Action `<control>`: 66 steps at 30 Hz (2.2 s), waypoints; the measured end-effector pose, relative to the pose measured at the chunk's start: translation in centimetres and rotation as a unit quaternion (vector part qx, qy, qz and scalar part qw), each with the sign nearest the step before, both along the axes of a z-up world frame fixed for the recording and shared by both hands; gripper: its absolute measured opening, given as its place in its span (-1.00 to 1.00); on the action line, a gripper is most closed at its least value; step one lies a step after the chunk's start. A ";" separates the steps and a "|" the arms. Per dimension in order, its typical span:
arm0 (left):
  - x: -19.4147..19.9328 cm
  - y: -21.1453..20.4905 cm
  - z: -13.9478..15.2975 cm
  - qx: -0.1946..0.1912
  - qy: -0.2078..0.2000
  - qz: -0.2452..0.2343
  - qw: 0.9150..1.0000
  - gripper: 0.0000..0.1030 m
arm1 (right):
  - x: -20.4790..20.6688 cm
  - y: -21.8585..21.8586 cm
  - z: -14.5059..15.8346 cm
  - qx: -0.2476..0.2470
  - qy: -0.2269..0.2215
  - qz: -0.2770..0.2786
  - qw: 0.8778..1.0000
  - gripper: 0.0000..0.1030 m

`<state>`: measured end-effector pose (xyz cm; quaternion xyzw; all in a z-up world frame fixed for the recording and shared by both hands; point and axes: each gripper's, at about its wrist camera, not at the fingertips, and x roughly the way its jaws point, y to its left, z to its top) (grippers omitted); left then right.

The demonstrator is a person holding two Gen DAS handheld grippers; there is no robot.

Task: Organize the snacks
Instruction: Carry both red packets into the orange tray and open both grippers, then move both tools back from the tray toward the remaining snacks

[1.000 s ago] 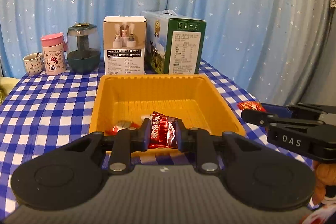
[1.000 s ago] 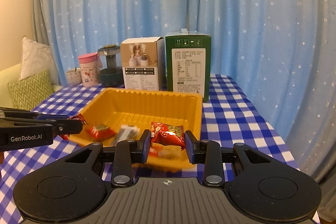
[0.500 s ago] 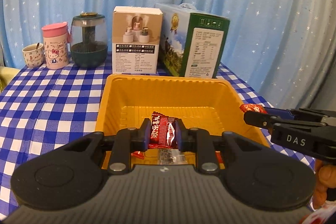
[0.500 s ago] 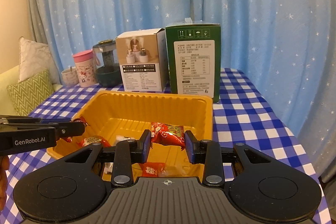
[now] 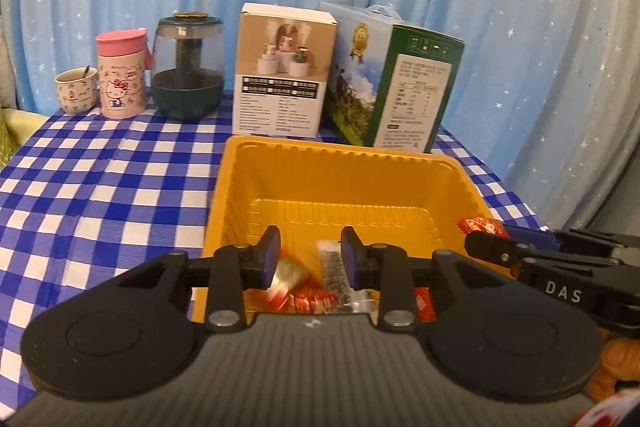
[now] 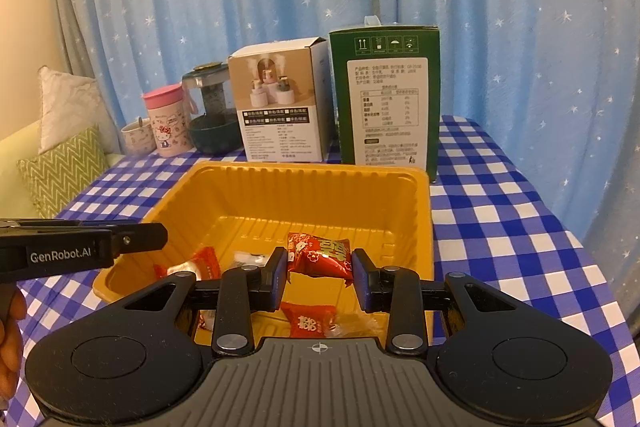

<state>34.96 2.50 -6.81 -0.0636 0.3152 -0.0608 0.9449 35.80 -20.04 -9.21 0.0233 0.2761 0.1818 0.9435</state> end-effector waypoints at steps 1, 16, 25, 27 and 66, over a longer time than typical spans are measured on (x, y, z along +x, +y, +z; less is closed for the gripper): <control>0.0 0.1 0.1 0.001 0.000 0.002 1.000 -0.38 | 0.0 0.0 0.0 0.001 0.000 0.001 1.000 -0.32; -0.3 1.2 0.1 0.006 -0.001 0.010 1.000 -0.11 | 0.4 1.1 -0.3 0.029 0.004 0.034 0.999 -0.09; -0.7 1.7 0.0 0.011 0.002 0.012 1.000 -0.10 | 0.3 -0.3 -0.1 0.030 -0.001 -0.008 1.000 0.22; -0.8 1.7 0.1 0.011 0.000 0.011 1.000 -0.09 | 0.4 -1.0 0.1 0.034 -0.002 -0.027 0.999 0.22; -14.8 1.0 -0.1 0.011 0.009 0.005 1.000 0.02 | -12.8 -3.6 -0.8 0.019 0.038 -0.053 0.998 0.22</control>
